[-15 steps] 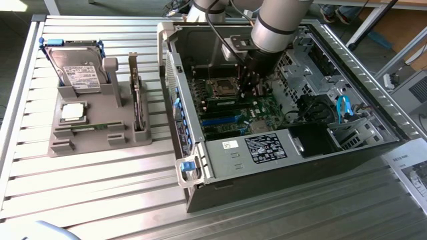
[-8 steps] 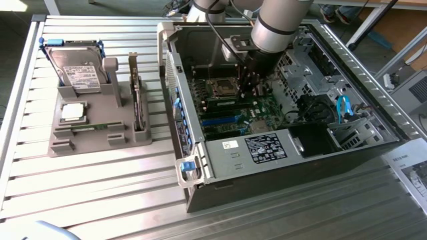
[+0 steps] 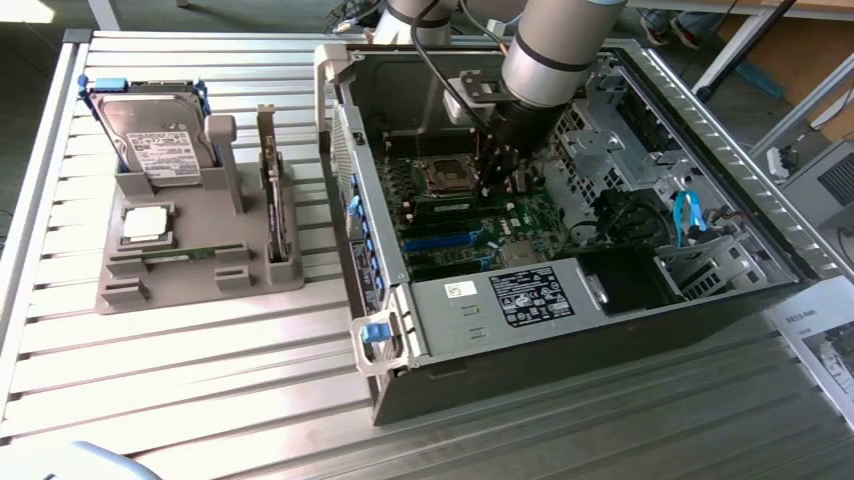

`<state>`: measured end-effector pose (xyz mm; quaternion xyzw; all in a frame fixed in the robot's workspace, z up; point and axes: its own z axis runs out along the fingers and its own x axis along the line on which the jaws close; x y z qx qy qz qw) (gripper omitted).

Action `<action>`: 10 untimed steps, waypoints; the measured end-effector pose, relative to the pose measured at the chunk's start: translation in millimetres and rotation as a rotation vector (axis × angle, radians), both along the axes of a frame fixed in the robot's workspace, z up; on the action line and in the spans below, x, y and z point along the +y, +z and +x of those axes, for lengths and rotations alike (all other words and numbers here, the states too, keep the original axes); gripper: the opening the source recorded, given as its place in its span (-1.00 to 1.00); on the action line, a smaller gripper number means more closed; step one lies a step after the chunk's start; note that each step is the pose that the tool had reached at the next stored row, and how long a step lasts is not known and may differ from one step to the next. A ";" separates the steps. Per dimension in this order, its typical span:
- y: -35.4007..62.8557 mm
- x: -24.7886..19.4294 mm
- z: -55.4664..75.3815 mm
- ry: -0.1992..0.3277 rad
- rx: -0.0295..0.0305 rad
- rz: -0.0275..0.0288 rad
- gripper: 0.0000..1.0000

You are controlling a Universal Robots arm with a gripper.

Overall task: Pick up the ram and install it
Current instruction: 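Insert the ram into the slot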

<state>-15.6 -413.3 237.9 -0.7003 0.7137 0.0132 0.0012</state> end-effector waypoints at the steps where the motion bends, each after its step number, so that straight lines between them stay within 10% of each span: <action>1: 0.0 0.0 0.0 0.000 0.0000 0.0000 -0.76; 10: 0.0 0.0 0.5 0.000 0.0000 0.0000 -0.76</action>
